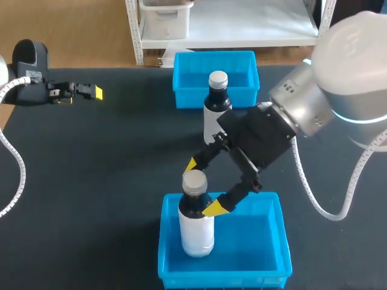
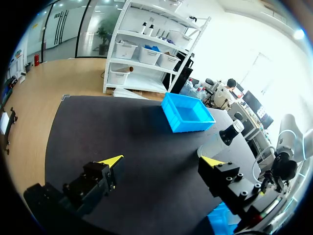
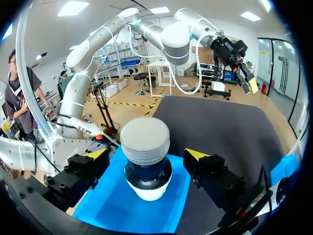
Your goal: Pick up the bottle, and place it in the far bin if it is heavy, or in the near bin if it is light.
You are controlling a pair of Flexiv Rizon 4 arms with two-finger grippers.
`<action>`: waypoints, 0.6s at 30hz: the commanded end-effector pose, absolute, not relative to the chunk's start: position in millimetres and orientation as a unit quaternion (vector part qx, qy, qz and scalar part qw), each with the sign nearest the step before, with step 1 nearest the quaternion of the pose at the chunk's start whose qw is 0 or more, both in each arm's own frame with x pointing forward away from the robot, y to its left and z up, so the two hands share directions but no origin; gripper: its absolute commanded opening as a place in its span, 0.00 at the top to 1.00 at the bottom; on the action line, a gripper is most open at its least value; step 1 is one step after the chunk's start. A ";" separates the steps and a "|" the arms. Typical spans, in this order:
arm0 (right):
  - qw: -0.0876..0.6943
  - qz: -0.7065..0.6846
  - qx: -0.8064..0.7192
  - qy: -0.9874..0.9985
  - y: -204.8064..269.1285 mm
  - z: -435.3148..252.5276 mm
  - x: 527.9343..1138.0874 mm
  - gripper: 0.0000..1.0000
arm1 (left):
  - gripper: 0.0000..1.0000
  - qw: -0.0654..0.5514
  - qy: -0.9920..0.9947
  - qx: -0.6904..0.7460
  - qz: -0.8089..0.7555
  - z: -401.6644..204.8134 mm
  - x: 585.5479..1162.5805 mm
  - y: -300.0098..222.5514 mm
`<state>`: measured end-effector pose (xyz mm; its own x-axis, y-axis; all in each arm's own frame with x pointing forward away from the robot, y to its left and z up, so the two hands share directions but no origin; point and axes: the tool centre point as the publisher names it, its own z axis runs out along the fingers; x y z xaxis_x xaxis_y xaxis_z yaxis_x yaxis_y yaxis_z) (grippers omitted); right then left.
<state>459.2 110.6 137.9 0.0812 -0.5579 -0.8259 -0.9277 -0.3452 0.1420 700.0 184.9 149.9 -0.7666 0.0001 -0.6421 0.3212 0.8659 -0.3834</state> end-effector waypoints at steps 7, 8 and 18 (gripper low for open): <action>0.211 0.412 -0.698 0.546 99.4 138.3 461.7 0.00 | 0.00 0.330 0.908 0.088 -0.243 149.9 700.0 184.9; 0.209 0.409 -0.696 0.551 96.7 137.4 463.7 0.00 | 0.00 0.330 0.908 0.088 -0.243 149.9 700.0 184.9; 0.206 0.354 -0.669 0.621 49.8 129.3 508.9 0.00 | 0.00 0.330 0.908 0.088 -0.243 149.9 700.0 184.9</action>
<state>508.5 63.7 123.3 -0.0111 -0.6798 -0.7333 -0.9716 -0.1661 0.1686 700.0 184.9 149.9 -0.7666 0.0001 -0.6421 0.3213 0.8659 -0.3834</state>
